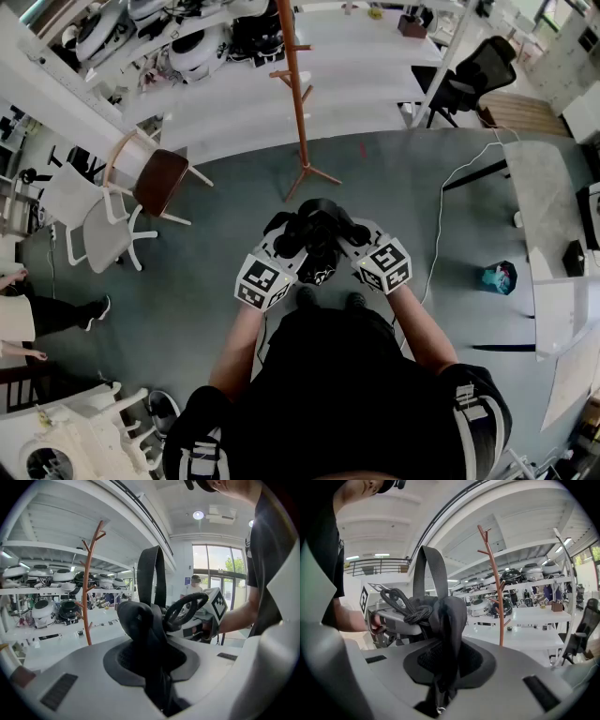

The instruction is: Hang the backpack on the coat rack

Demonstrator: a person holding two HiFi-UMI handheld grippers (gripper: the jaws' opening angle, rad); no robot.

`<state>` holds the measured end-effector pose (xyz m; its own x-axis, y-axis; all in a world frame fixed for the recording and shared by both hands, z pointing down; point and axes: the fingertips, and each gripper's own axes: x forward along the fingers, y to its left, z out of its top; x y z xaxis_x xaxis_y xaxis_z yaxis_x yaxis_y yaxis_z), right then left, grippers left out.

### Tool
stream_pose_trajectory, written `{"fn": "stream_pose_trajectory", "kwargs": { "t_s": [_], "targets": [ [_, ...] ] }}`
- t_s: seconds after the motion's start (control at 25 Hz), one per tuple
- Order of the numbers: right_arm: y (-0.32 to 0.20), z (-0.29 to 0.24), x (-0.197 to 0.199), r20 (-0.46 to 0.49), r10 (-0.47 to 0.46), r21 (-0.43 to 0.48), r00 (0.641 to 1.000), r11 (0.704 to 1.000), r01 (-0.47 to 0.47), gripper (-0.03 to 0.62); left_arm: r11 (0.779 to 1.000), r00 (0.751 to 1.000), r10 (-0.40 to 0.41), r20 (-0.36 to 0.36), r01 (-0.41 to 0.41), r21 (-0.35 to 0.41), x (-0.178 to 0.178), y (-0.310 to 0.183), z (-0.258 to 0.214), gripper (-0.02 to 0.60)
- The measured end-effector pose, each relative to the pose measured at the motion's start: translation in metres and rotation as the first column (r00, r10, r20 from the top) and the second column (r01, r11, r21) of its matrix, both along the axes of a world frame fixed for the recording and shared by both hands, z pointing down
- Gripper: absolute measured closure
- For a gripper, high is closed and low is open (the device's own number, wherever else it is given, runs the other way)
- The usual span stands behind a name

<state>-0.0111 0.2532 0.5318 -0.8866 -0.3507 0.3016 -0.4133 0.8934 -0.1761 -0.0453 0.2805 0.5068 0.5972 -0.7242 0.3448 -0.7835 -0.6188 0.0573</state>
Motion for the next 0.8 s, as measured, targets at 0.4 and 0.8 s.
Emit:
{"fn": "stream_pose_trajectory", "kwargs": {
  "t_s": [0.4, 0.8],
  "targets": [
    [0.016, -0.015, 0.069, 0.026, -0.081, 0.029, 0.996, 0.996, 0.081, 0.522, 0.993, 0.993, -0.122, -0.008, 0.122, 0.011, 0.073, 0.022, -0.008, 0.491],
    [0.018, -0.006, 0.134, 0.013, -0.088, 0.009, 0.996, 0.996, 0.088, 0.523, 0.992, 0.992, -0.127, -0.010, 0.126, -0.012, 0.139, 0.024, 0.002, 0.491]
  ]
}}
